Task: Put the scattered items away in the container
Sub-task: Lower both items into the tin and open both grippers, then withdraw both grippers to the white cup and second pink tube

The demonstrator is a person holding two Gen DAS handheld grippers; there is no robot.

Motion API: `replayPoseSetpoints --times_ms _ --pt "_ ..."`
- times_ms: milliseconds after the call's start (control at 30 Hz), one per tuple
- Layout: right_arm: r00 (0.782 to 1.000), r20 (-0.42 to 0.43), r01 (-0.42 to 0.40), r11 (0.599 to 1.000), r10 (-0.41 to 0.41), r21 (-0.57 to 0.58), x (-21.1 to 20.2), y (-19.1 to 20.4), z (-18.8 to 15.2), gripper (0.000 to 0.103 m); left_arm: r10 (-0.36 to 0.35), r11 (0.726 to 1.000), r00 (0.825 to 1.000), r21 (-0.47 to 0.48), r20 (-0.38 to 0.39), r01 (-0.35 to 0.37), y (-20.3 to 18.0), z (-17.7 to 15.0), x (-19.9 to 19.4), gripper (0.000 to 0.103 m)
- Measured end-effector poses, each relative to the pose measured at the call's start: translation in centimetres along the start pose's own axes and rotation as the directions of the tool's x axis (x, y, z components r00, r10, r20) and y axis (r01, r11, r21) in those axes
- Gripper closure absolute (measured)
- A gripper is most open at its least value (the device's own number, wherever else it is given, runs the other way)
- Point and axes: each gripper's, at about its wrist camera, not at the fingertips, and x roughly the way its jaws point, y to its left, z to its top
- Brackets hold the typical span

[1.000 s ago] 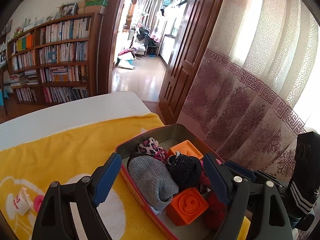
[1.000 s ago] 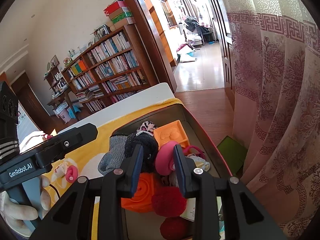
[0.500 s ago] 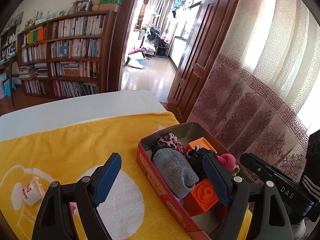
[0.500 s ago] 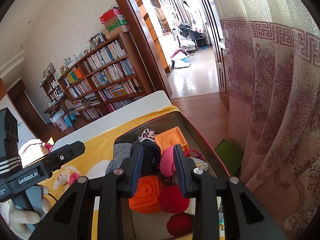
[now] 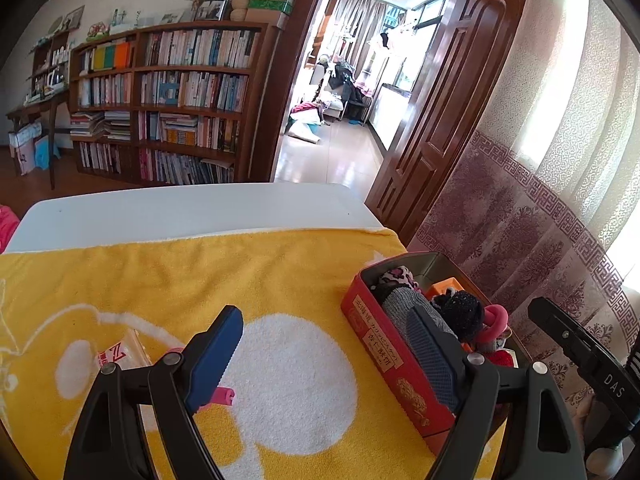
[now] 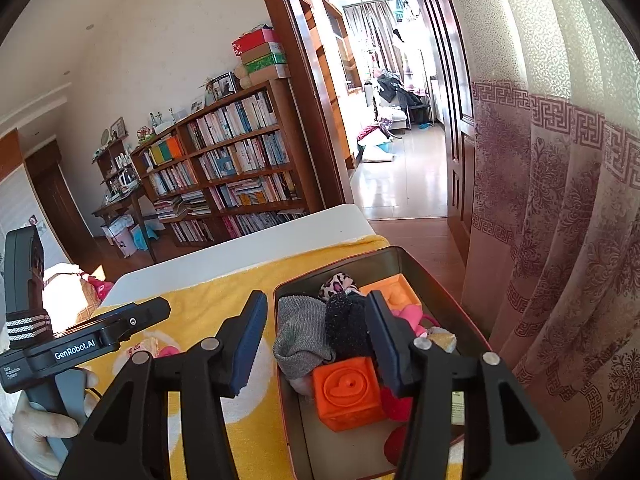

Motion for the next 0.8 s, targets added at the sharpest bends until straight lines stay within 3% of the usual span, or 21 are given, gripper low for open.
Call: replayPoseSetpoints --times_ms 200,400,600,800 --pt "0.999 -0.022 -0.041 0.999 0.041 -0.004 0.2 2.0 -0.3 0.046 0.047 0.998 0.999 -0.047 0.007 -0.047 3.7 -0.7 -1.4 0.018" --pt "0.989 -0.102 -0.115 0.991 0.107 -0.075 1.9 6.3 -2.3 0.045 0.098 0.99 0.995 -0.103 -0.001 -0.098 7.9 -1.6 -2.6 0.018" --pt "0.97 -0.188 -0.189 0.966 0.155 -0.177 4.1 11.2 -4.4 0.045 0.146 0.977 0.989 -0.155 -0.019 -0.147 11.4 -2.4 -3.4 0.018" --pt "0.944 -0.273 -0.245 0.947 0.184 -0.21 6.4 14.0 -5.6 0.045 0.164 0.968 0.986 -0.186 -0.041 -0.169 13.7 -3.2 -3.4 0.018"
